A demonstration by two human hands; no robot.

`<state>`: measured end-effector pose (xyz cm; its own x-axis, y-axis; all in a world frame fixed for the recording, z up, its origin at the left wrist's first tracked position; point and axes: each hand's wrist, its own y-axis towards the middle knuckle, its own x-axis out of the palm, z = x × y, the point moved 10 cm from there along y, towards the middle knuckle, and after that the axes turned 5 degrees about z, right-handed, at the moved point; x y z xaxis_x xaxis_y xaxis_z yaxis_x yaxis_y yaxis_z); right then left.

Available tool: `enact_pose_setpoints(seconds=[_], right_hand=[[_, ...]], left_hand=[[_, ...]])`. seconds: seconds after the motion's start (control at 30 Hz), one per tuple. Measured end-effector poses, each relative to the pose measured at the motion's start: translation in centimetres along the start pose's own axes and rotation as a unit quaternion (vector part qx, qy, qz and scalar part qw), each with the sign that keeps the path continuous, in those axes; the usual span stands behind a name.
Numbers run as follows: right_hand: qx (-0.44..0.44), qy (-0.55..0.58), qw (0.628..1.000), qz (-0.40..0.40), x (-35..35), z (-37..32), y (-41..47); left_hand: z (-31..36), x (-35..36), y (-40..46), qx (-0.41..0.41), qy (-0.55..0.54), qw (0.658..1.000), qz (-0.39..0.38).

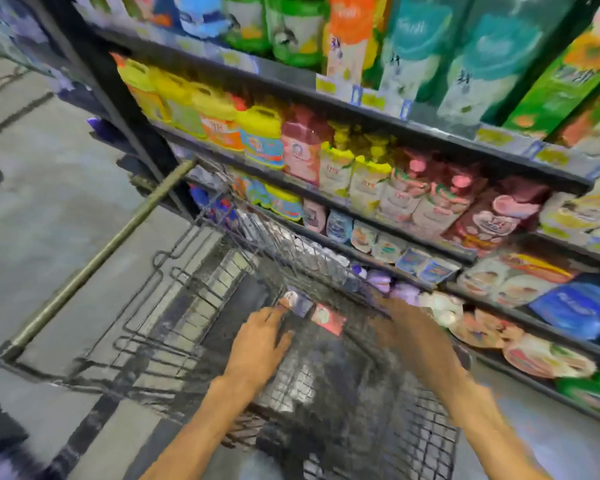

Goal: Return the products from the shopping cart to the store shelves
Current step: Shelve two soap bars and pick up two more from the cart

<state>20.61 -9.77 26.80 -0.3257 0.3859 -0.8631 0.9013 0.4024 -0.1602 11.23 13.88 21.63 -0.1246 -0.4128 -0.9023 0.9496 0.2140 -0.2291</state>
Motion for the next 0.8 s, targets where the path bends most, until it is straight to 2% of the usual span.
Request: enact_pose_setpoints(seconds=[0.07, 0.1, 0.17, 0.2, 0.27, 0.3, 0.37, 0.4, 0.47, 0.57, 0.63, 0.8], right_hand=[[0.027, 0.008, 0.999, 0.015, 3.8, 2.1, 1.4], [0.04, 0.015, 0.999, -0.015, 4.2, 2.0, 0.6], [0.072, -0.004, 0.997, -0.034, 9.0, 4.5, 2.4], [0.08, -0.014, 0.996, -0.049, 8.7, 4.1, 2.0], [0.104, -0.051, 0.991, -0.063, 13.8, 6.3, 3.6], [0.118, -0.056, 0.988, -0.078, 13.7, 5.7, 3.1], [0.14, -0.049, 0.984, -0.095, 18.8, 7.7, 4.4], [0.153, -0.044, 0.982, -0.101, 18.5, 7.4, 4.3], [0.171, -0.044, 0.976, -0.127, 22.8, 9.1, 5.6], [0.192, -0.028, 0.969, -0.151, 25.6, 10.3, 6.4], [0.213, 0.0, 0.966, -0.15, 27.0, 11.3, 6.9], [0.209, 0.008, 0.969, -0.133, 30.2, 12.9, 6.6]], left_hand=[[-2.4, 4.5, 4.9, -0.012, -0.021, 0.999, -0.045], [-2.4, 4.5, 5.3, -0.018, -0.027, 0.998, -0.044], [-4.9, 10.0, 9.5, -0.031, -0.049, 0.996, -0.074], [-4.7, 10.1, 10.0, -0.032, -0.054, 0.995, -0.075], [-7.2, 15.2, 13.4, -0.041, -0.067, 0.993, -0.089], [-7.0, 15.1, 13.9, -0.042, -0.066, 0.993, -0.087], [-9.6, 20.1, 17.0, -0.058, -0.059, 0.992, -0.094], [-9.5, 19.9, 17.7, -0.06, -0.054, 0.993, -0.082], [-11.8, 24.2, 20.6, -0.071, -0.012, 0.994, -0.079], [-12.3, 27.6, 23.3, -0.033, 0.136, 0.984, -0.113], [-12.7, 29.3, 24.4, -0.039, 0.185, 0.977, -0.097], [-14.6, 31.8, 24.1, -0.129, 0.062, 0.989, -0.046]])
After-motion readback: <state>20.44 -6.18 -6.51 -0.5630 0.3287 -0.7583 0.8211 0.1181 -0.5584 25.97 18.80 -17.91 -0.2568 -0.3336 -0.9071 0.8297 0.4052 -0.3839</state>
